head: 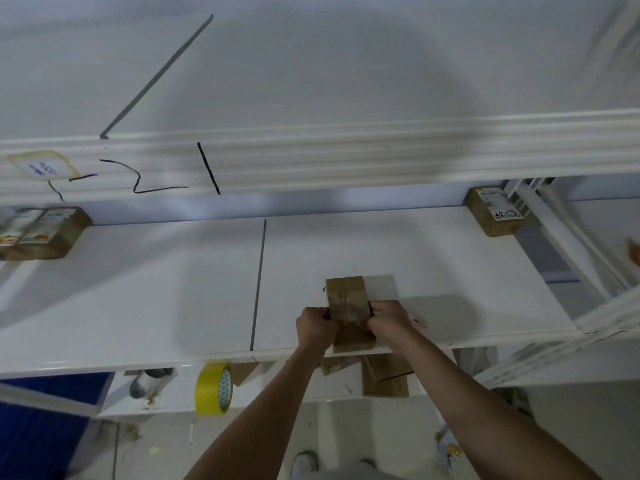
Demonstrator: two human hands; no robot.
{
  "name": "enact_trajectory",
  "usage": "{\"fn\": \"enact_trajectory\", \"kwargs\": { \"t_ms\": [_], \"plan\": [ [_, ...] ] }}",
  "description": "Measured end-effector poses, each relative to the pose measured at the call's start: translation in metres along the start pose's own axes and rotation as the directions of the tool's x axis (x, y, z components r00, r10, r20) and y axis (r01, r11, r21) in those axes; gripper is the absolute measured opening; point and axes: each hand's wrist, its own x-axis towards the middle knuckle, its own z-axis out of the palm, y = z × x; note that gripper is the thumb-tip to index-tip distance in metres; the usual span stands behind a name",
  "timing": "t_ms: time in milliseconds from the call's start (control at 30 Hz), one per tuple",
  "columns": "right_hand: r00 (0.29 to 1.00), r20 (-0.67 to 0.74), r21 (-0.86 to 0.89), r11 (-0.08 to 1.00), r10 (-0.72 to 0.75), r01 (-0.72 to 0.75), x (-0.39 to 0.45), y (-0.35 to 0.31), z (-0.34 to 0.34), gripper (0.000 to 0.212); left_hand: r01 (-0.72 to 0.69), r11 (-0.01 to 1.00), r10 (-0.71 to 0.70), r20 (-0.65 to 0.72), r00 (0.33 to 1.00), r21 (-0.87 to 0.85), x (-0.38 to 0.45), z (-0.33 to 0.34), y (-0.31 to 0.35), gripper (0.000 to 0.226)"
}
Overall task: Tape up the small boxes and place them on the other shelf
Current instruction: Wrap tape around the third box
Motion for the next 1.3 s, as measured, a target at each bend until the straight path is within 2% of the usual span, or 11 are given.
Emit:
{"fn": "enact_trajectory", "kwargs": {
  "t_ms": [133,233,333,433,500,667,833,933,1000,1100,1300],
  "plan": [
    [0.997,0.071,-0.046,0.999,-0.012,0.015,-0.006,-0.004,0.000,0.027,0.027,0.995,-0.021,0.069,0.997,-0.095,-0.006,-0.005,0.000,0.013],
    [0.980,0.198,0.054,0.998,-0.028,0.017,-0.008,0.006,-0.001,0.052,0.012,0.990,0.014,0.181,0.983,-0.141,-0.003,-0.008,-0.012,0.029],
    [0.979,0.197,0.138,0.990,-0.060,0.033,-0.012,0.016,0.000,0.066,-0.018,0.988,0.047,0.190,0.981,-0.151,-0.005,-0.008,-0.018,0.033],
    [0.985,0.163,0.204,0.979,-0.048,0.014,-0.015,0.017,0.002,0.066,-0.031,0.990,0.055,0.172,0.984,-0.140,-0.006,-0.008,-0.015,0.037],
    [0.984,0.172,0.187,0.982,-0.051,0.018,-0.015,0.015,0.001,0.065,-0.022,0.989,0.056,0.227,0.972,-0.146,-0.004,-0.010,-0.014,0.042],
    [0.958,0.285,0.229,0.973,-0.027,-0.040,-0.009,0.017,-0.006,0.061,-0.086,0.993,0.107,0.314,0.943,-0.080,-0.004,-0.015,-0.019,0.056],
    [0.975,0.224,0.200,0.979,-0.009,-0.037,-0.005,0.017,-0.002,0.063,-0.037,0.997,0.055,0.290,0.955,-0.067,-0.002,-0.012,-0.019,0.058],
    [0.983,0.180,0.090,0.994,0.042,-0.059,0.002,0.010,-0.005,0.036,-0.002,1.000,0.001,0.307,0.952,0.004,0.004,-0.015,-0.010,0.045],
    [0.992,0.117,0.037,0.998,0.050,-0.054,0.004,0.003,-0.005,0.019,0.064,0.998,-0.055,0.238,0.970,-0.028,0.008,-0.015,-0.002,0.042],
    [0.999,-0.039,-0.051,0.998,0.034,-0.036,0.007,-0.003,0.003,0.026,0.099,0.994,-0.095,0.078,0.992,-0.048,0.010,-0.009,0.003,0.032],
    [0.969,-0.219,-0.142,0.979,0.114,-0.147,0.012,-0.012,0.016,0.006,0.100,0.994,-0.098,-0.047,0.994,0.038,0.008,-0.003,0.010,0.012]
  ]
}}
